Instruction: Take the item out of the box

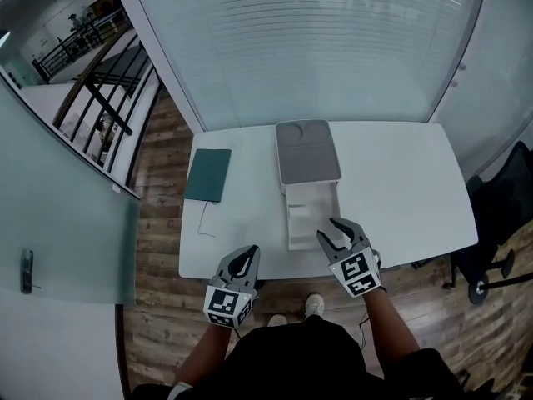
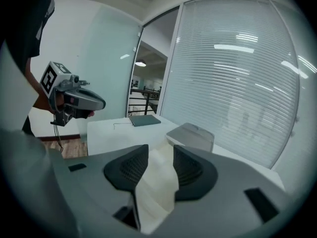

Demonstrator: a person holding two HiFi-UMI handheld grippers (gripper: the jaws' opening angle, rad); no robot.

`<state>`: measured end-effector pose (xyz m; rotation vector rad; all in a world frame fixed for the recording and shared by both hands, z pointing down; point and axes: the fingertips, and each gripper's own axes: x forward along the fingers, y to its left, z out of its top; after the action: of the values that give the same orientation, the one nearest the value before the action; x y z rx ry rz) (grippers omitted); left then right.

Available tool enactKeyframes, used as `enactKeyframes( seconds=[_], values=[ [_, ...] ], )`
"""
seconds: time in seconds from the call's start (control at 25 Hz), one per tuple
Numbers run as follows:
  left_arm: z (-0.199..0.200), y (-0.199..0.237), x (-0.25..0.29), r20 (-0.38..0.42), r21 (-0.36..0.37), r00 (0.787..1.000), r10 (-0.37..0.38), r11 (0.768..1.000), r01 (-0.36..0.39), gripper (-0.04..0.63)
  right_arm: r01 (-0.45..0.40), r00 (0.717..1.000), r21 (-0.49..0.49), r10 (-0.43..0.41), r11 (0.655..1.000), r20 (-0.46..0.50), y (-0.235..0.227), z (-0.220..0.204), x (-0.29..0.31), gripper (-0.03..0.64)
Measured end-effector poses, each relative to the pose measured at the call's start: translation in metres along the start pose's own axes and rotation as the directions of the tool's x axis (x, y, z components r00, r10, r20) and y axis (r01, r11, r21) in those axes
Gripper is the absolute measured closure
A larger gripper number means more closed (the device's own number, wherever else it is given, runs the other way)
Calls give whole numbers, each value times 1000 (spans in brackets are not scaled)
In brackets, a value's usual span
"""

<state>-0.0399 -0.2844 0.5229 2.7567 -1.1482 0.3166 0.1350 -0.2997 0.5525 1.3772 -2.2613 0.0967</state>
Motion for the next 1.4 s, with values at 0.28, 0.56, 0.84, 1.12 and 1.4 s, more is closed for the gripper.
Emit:
enactKeyframes(
  seconds=[0.28,0.56,0.84,1.12,1.4],
  values=[
    [-10,0,1,-25,-28,999,44,999,-44,584,-116,989,-148,100,982,-110,4,-19,49,409],
    [-5,-2,4,-16,-30,997,79,996,-79,584,-277,941,-276,202,920,-272,15,-50,85,366],
    [-14,6,-8,-37,-46,991,130,990,-132,584,-383,895,-418,220,824,-387,20,-65,117,356],
    [-20,13,-18,-48,-53,985,166,984,-169,584,-454,857,-497,209,740,-471,32,-79,137,351],
    [-23,13,-30,-45,-40,984,174,984,-176,584,-501,826,-501,217,706,-521,42,-88,152,353]
  ],
)
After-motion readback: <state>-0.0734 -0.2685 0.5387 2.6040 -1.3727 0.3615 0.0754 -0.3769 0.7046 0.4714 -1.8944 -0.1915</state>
